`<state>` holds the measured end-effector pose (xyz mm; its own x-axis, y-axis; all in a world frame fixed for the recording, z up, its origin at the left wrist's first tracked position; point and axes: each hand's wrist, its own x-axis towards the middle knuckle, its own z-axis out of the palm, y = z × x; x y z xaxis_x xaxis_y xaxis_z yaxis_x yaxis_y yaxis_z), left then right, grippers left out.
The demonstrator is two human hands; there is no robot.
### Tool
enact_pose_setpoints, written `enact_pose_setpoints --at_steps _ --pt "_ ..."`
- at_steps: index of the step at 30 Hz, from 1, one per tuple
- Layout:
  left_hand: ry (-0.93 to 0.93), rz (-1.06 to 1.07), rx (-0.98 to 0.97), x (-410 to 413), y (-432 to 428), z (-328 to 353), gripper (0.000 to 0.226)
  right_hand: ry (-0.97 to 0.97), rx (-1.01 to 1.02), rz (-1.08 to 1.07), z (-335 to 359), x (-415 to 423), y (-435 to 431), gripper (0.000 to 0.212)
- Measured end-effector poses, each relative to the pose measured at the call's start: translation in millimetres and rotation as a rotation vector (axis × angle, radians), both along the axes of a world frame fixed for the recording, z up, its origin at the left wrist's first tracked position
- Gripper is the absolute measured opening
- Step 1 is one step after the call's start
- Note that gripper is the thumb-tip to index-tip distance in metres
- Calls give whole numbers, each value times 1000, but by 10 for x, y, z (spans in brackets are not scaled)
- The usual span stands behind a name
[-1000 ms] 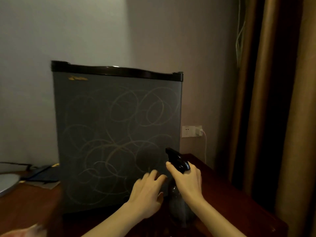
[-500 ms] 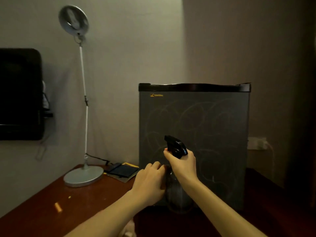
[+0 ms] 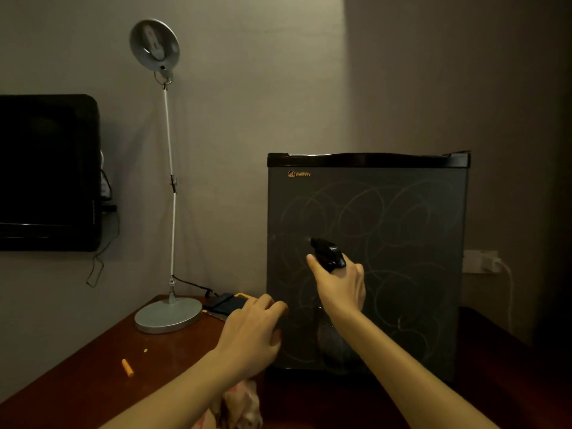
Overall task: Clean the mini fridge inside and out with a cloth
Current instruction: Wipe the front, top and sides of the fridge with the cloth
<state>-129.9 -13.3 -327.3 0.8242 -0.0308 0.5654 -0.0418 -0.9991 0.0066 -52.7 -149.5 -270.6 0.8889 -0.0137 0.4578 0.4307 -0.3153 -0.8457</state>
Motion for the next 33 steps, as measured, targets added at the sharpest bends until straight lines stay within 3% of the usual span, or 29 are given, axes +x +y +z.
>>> enact_pose_setpoints --at_steps 15,19,23,30,33 --pt "23 -274 -29 499 -965 6 42 41 107 -497 -75 500 -1764 48" --pt "15 -314 -31 611 -1230 -11 43 59 156 -448 -216 549 -2025 49" --pt "21 -354 -38 693 -1414 -89 43 53 171 -367 -424 591 -2162 37" --pt "63 -388 -38 836 -1606 -260 42 41 145 -411 -832 659 -2353 31" --pt "78 -392 -43 907 -1680 -335 42 47 116 -444 -948 711 -2424 38"
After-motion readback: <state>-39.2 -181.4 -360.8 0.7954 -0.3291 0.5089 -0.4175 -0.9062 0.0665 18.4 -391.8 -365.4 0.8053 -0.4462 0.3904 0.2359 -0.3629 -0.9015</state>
